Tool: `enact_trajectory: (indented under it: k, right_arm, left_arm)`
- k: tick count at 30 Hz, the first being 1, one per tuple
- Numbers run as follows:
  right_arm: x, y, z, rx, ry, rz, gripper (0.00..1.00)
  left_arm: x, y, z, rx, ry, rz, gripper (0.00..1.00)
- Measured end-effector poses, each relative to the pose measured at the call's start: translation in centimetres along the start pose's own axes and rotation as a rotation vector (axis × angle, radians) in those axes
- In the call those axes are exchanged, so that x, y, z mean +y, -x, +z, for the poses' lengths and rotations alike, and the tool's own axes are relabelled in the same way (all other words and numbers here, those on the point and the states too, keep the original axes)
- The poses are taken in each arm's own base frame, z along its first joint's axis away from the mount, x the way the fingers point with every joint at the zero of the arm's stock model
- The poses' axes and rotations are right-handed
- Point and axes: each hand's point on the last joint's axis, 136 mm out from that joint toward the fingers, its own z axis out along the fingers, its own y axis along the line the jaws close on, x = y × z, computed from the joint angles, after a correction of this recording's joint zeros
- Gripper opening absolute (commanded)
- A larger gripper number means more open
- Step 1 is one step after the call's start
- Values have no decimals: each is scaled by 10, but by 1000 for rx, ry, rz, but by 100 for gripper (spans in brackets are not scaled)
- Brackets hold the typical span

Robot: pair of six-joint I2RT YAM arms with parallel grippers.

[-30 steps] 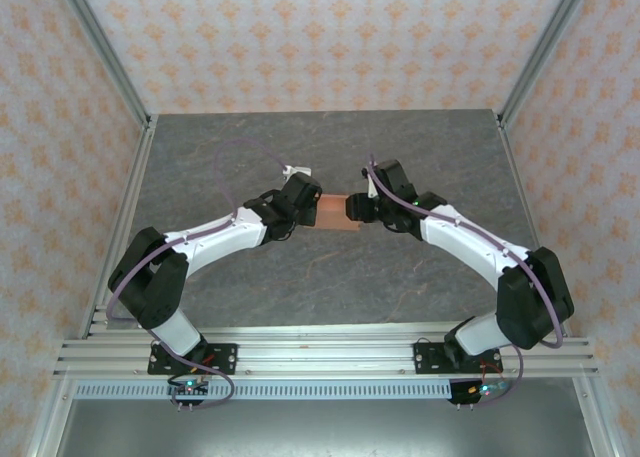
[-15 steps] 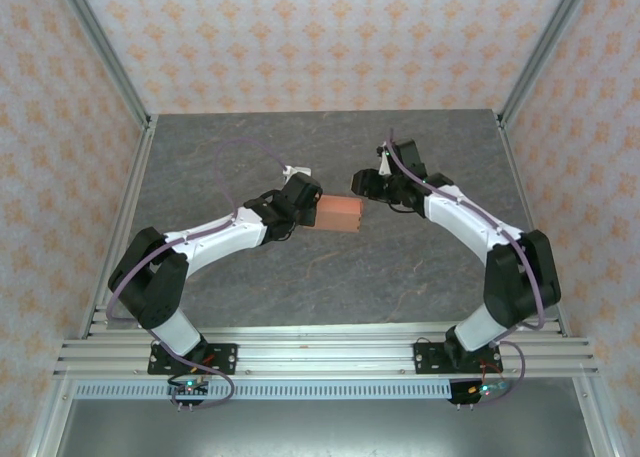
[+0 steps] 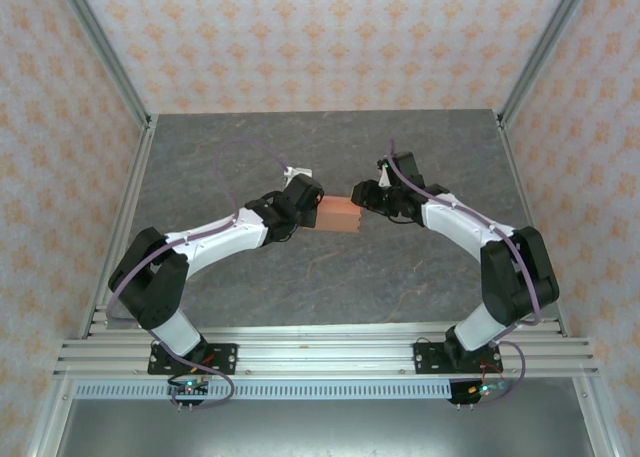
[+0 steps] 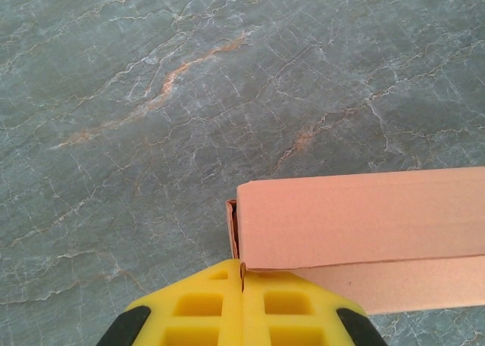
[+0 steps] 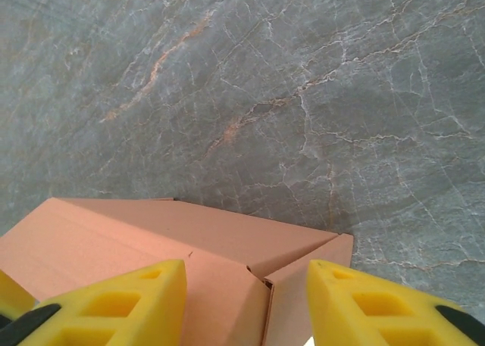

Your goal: Fold the paper box

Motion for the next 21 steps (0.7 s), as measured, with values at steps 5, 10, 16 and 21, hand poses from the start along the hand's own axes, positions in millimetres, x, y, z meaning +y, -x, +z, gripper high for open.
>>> enact_trajectory:
  k: [5,10,16,21]
  right_arm:
    - [1,-2,1,-16,17,9,45]
    - [1,-2,2,-25,24,11,45]
    - [1,-2,3,-31,29,8,44]
    - [3,-3,3,-32,34,7,44]
  left_arm:
    - [1,0,0,-1,3,0,5]
    - [1,0,0,1,5,1,11]
    - [2,-1,0,2,13,3,19]
    - [2,-2,-2,4,3,2,26]
